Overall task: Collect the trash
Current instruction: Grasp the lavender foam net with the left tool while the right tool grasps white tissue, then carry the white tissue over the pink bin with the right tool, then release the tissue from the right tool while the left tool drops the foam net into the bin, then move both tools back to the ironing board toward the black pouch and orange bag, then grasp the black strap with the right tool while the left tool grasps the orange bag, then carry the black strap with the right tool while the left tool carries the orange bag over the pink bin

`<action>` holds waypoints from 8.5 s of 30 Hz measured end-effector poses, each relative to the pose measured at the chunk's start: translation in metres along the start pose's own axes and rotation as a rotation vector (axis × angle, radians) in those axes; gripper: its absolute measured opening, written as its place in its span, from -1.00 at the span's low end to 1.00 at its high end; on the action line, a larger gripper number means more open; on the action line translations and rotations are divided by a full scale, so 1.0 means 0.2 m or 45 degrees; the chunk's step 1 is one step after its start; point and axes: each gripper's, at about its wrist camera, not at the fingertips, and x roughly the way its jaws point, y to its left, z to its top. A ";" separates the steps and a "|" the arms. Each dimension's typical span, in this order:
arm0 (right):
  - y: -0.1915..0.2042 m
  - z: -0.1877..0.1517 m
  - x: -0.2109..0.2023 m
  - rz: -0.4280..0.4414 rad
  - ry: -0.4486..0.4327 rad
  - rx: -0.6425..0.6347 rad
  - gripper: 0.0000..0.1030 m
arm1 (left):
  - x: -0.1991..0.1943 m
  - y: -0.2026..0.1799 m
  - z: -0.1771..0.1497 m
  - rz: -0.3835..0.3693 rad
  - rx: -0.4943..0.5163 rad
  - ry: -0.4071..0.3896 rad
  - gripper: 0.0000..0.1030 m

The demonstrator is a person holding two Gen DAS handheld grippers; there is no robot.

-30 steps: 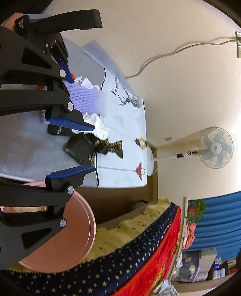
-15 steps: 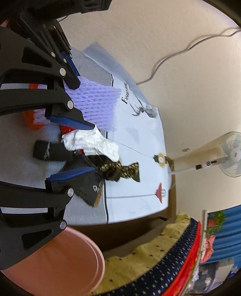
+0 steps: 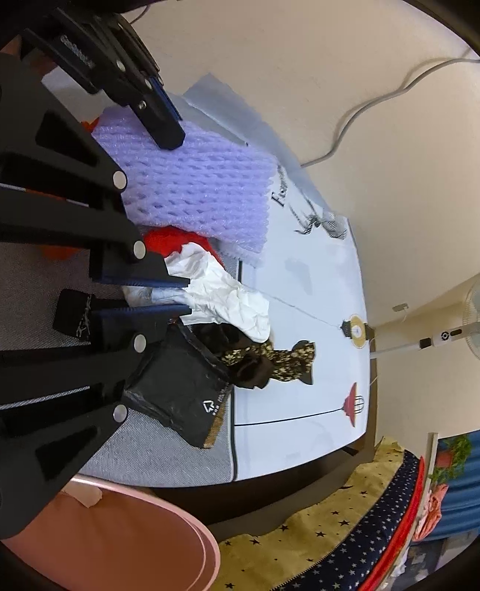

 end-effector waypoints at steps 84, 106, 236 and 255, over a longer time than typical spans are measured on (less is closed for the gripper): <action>-0.69 -0.15 -1.22 -0.706 -0.365 0.135 -0.84 | -0.12 -1.02 -0.09 -0.358 0.397 -0.114 -0.82; -0.75 -0.15 -1.18 -0.707 -0.325 0.155 -0.77 | 0.02 -1.14 -0.12 -0.375 0.400 -0.049 -0.81; 0.00 -0.23 -0.82 -0.255 -0.265 -0.144 -0.49 | -0.43 -0.18 -0.15 -0.009 0.125 -0.193 -0.28; -0.10 -0.24 -0.96 -0.360 -0.344 -0.083 -0.49 | -0.41 -0.31 -0.12 -0.049 0.176 -0.227 -0.28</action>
